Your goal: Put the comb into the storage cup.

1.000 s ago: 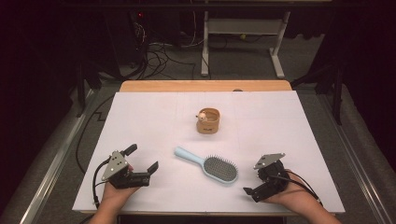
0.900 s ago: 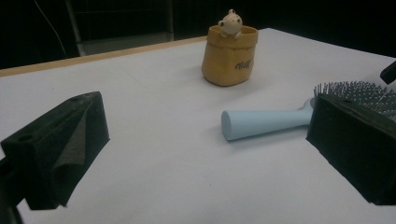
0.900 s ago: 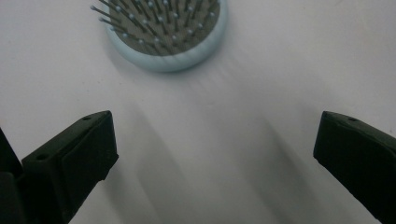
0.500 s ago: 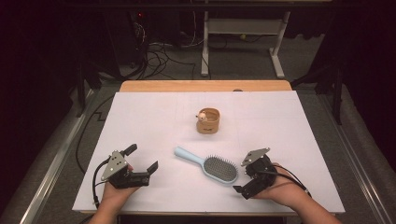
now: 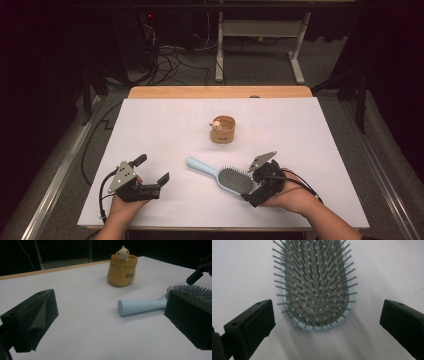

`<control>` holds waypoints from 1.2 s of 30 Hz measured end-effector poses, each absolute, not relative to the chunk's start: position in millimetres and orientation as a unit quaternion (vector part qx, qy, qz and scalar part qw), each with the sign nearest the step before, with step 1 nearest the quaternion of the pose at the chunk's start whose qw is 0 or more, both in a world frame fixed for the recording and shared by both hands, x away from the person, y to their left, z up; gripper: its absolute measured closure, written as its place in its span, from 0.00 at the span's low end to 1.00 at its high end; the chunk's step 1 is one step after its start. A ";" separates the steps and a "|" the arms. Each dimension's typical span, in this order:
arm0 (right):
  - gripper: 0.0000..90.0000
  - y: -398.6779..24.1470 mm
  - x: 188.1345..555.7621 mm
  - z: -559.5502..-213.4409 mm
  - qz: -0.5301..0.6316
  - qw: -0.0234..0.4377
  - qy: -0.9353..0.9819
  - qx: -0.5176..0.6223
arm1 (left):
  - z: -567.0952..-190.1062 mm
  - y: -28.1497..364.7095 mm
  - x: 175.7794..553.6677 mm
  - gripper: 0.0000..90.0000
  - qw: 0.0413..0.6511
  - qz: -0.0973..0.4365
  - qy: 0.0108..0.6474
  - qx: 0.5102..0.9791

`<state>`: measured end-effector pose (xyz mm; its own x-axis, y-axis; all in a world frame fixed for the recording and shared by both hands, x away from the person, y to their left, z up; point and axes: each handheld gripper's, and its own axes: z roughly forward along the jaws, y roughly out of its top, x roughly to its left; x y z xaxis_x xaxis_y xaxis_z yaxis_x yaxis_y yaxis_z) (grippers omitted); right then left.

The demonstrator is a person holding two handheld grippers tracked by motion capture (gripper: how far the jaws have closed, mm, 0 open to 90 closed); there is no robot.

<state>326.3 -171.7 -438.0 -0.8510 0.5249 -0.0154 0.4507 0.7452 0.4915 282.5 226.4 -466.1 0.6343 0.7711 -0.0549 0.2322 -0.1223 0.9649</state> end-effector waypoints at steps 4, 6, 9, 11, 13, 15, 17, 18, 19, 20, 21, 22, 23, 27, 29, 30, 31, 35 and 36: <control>0.00 -163.9 329.7 -437.7 0.236 0.076 0.934 0.258 | -466.0 226.3 282.2 0.00 0.560 0.241 0.352 0.710; 0.00 -159.3 331.7 -438.6 0.231 0.077 0.937 0.252 | -466.1 226.5 282.3 0.00 0.561 0.241 0.353 0.709; 0.00 -152.8 335.0 -440.5 0.225 0.077 0.940 0.246 | -466.1 226.9 282.5 0.00 0.562 0.239 0.354 0.708; 0.00 -148.9 337.3 -441.3 0.218 0.078 0.943 0.240 | -466.0 226.9 282.5 0.00 0.563 0.239 0.354 0.708; 0.01 -145.5 339.5 -441.8 0.217 0.076 0.943 0.239 | -466.1 226.7 282.5 0.00 0.562 0.240 0.354 0.708; 0.01 -142.2 341.7 -442.3 0.216 0.076 0.945 0.233 | -466.2 226.7 282.6 0.00 0.562 0.239 0.353 0.709; 0.02 -139.2 343.1 -443.0 0.216 0.074 0.946 0.230 | -466.1 226.7 282.6 0.00 0.562 0.239 0.352 0.709; 0.03 -137.9 343.8 -443.0 0.214 0.074 0.947 0.228 | -466.1 226.7 282.6 0.00 0.563 0.239 0.352 0.709; 0.04 -136.5 344.0 -443.3 0.215 0.073 0.947 0.229 | -466.0 226.5 282.6 0.00 0.563 0.239 0.352 0.708; 0.05 -135.4 344.9 -443.3 0.214 0.073 0.948 0.226 | -466.0 226.7 282.5 0.00 0.561 0.240 0.351 0.710; 0.06 -134.6 345.5 -443.0 0.212 0.073 0.948 0.224 | -466.0 226.6 282.4 0.00 0.562 0.240 0.351 0.710; 0.09 -132.9 346.8 -442.9 0.212 0.072 0.949 0.221 | -466.1 226.5 282.3 0.00 0.561 0.239 0.351 0.710; 0.09 -132.9 346.8 -442.9 0.212 0.072 0.949 0.221 | -466.0 226.5 282.3 0.00 0.561 0.239 0.350 0.711; 0.12 -130.8 348.3 -443.1 0.207 0.064 0.952 0.216 | -466.0 226.1 282.2 0.00 0.562 0.239 0.351 0.710; 0.14 -130.0 348.5 -443.3 0.205 0.063 0.953 0.212 | -465.9 226.1 282.2 0.00 0.562 0.240 0.351 0.710; 0.15 -129.6 348.5 -443.4 0.203 0.061 0.955 0.209 | -465.9 226.1 282.2 0.00 0.562 0.240 0.350 0.710; 0.15 -129.0 348.3 -443.8 0.202 0.061 0.955 0.208 | -465.9 226.0 282.2 0.00 0.562 0.239 0.350 0.710; 0.17 -127.4 348.6 -445.0 0.198 0.060 0.957 0.203 | -465.7 226.1 282.0 0.00 0.562 0.240 0.350 0.710; 0.17 -127.2 348.9 -445.3 0.197 0.058 0.957 0.204 | -465.7 226.2 282.0 0.00 0.563 0.239 0.350 0.710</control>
